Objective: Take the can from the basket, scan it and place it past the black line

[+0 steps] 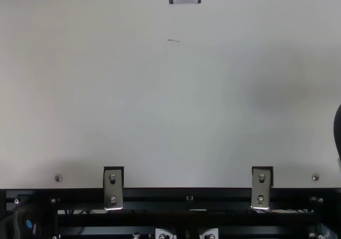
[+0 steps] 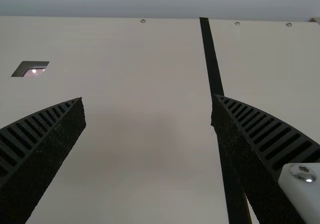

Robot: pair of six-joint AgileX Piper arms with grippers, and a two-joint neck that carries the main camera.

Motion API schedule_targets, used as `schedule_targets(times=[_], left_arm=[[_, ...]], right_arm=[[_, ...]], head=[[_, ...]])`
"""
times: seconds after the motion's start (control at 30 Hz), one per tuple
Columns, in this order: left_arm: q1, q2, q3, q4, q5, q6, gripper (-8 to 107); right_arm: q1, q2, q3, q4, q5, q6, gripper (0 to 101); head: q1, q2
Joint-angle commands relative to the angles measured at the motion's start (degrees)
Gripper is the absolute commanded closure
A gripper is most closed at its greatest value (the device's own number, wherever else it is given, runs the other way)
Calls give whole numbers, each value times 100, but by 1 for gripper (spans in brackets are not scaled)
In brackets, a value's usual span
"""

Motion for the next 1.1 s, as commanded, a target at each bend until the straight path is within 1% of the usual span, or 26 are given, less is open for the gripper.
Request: schedule_targets(times=[0.0, 0.1, 0.23, 0.43, 0.47, 0.63, 0.8, 1.07], left_arm=[[0, 0, 0, 0, 0, 0, 9], [564, 283, -210, -552, 252, 690, 9], [817, 320, -224, -885, 265, 1195, 9], [817, 320, -224, -881, 265, 1250, 9], [750, 308, -259, -763, 249, 1099, 9], [635, 375, -340, -668, 229, 1111, 9], [482, 497, -406, -752, 189, 1464, 9], [287, 766, -413, -1148, 193, 2329, 9]], right_arm=[[0, 0, 0, 0, 0, 0, 0], [0, 0, 0, 0, 0, 0, 0], [0, 0, 0, 0, 0, 0, 0], [0, 0, 0, 0, 0, 0, 0], [0, 0, 0, 0, 0, 0, 0], [0, 0, 0, 0, 0, 0, 0], [0, 0, 0, 0, 0, 0, 0], [0, 0, 0, 0, 0, 0, 0]], head=[[-162, 92], [-162, 92], [-162, 92], [-162, 92], [-162, 92], [-162, 92], [-162, 92], [-162, 92]])
